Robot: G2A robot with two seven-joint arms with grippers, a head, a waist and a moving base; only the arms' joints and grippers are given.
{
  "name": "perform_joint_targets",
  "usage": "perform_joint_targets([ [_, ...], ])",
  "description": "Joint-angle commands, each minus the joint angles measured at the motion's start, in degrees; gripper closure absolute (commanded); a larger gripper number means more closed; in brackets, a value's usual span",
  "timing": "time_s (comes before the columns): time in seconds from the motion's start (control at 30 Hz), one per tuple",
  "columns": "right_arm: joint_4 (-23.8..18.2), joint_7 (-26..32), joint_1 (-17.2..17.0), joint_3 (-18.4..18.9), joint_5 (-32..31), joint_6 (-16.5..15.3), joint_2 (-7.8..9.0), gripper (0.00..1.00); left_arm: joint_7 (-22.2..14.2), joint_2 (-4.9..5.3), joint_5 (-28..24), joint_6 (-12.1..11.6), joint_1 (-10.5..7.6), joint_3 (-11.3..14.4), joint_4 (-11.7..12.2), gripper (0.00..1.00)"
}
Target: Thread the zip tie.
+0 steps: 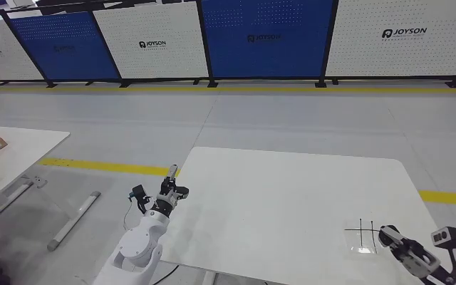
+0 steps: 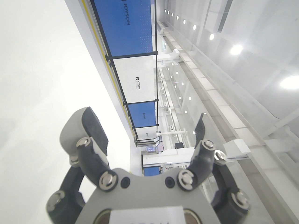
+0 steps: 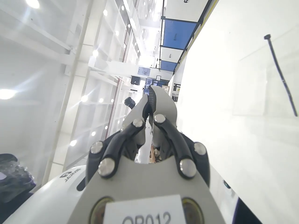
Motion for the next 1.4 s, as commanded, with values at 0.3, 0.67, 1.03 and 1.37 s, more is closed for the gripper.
perform_joint_targets([
  [0.3,0.0,0.0,0.0,0.0,0.0,0.0,0.00,1.00,0.0,0.00,0.0,0.0,0.00,0.0,0.0,0.00],
  [0.67,-4.8,-17.3,-2.6,-2.2,-1.0,-3.4,-1.48,1.00,0.0,0.00,0.0,0.0,0.00,0.0,0.0,0.00],
  [1.03,-7.3,-27.9,-3.6,-4.3,-5.0,-3.0,-2.26,1.00,0.0,0.00,0.0,0.0,0.00,0.0,0.0,0.00],
  [1.37,-7.3,-27.9,-3.6,-4.3,-5.0,-3.0,-2.26,1.00,0.0,0.00,0.0,0.0,0.00,0.0,0.0,0.00],
])
